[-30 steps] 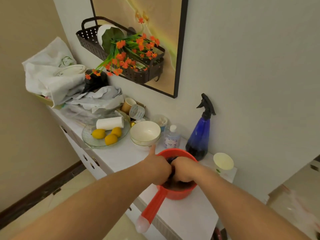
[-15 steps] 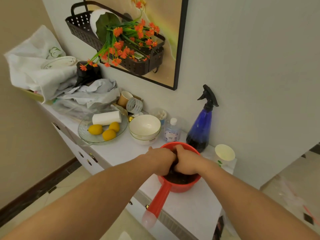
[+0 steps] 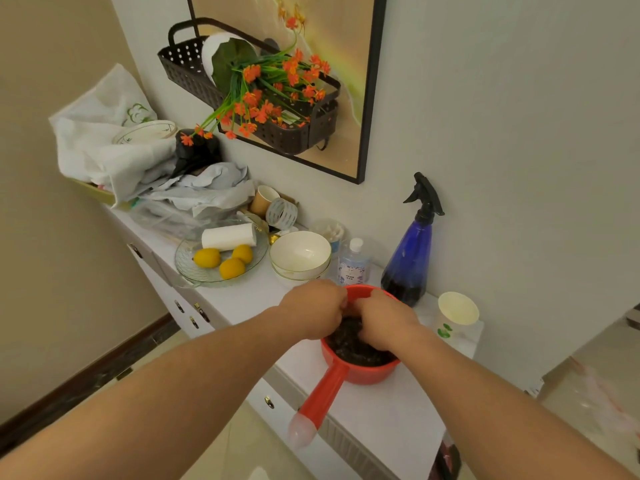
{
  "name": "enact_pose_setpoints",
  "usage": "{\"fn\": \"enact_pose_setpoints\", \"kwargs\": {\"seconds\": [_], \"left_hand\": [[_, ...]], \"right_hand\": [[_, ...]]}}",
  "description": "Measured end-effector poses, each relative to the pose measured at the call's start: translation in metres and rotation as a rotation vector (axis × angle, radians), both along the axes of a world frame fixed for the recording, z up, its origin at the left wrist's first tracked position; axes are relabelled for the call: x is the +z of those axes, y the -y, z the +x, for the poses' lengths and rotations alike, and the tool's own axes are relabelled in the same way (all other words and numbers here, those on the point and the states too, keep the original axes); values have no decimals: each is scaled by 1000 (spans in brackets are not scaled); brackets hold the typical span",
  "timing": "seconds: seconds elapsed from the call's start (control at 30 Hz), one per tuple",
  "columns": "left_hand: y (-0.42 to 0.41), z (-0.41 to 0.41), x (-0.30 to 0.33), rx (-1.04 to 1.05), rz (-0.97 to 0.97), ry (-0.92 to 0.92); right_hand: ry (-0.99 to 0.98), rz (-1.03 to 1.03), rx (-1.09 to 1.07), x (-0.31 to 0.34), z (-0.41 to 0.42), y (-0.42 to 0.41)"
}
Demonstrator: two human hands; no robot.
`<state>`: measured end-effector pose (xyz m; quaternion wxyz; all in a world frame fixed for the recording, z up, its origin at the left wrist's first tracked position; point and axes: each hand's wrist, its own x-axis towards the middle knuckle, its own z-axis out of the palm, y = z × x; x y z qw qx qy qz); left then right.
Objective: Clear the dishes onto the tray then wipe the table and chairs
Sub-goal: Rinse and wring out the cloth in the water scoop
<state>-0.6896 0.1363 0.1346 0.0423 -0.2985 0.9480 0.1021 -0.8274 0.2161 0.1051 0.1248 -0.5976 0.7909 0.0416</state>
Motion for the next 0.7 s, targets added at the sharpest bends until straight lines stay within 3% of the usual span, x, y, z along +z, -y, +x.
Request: {"fn": "enact_pose_setpoints", "kwargs": {"seconds": [0.23,0.4,0.53,0.7], "left_hand": [[-5,1,28,-29,125,-31],[-11,-1,57,-67,244,-46],[-12,2,77,-77,190,-65],[-15,5,99,-3,56,-247]], "right_hand": [[169,-110,86,65,-5,-18],[184,-241,45,93,-11,-29],[181,-304,-20,109,-17,-37],[136,-255,-119,122,-22,-44]]}}
